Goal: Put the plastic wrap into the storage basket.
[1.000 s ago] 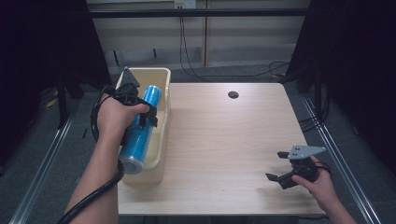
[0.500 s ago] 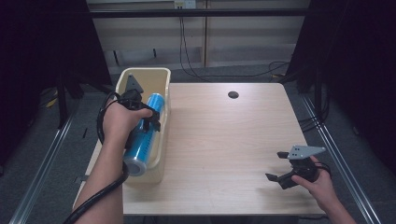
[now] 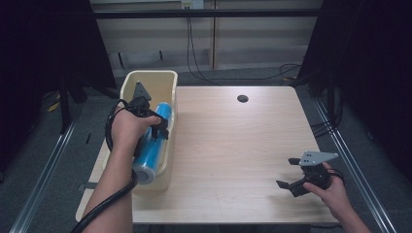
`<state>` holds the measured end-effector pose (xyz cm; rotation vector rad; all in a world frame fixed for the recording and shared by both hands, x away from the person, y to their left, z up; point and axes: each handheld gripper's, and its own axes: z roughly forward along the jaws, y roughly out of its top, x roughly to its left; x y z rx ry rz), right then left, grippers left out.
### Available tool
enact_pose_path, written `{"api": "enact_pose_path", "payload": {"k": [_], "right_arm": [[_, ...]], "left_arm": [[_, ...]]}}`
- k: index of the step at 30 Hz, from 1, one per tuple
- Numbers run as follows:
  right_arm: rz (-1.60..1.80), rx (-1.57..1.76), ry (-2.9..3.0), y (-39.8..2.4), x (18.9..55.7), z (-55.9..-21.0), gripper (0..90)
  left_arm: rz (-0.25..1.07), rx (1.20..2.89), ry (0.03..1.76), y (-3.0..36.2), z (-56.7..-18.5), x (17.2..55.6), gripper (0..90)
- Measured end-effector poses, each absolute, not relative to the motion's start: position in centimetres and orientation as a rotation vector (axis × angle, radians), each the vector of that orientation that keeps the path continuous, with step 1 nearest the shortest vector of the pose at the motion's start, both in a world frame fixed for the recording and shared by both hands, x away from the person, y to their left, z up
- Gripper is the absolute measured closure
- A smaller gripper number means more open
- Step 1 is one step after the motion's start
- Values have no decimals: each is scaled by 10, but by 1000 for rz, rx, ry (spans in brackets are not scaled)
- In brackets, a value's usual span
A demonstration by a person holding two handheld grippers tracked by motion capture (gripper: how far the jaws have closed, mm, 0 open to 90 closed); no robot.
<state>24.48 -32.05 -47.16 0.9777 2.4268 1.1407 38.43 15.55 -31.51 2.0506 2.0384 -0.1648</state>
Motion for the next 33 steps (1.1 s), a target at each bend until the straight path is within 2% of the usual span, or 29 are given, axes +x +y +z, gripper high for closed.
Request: {"api": "enact_pose_path", "payload": {"k": [33], "right_arm": [[1137,975,2433,-319,245,-472,34]], "left_arm": [[-193,2022,2056,161,-327,382,317]]}}
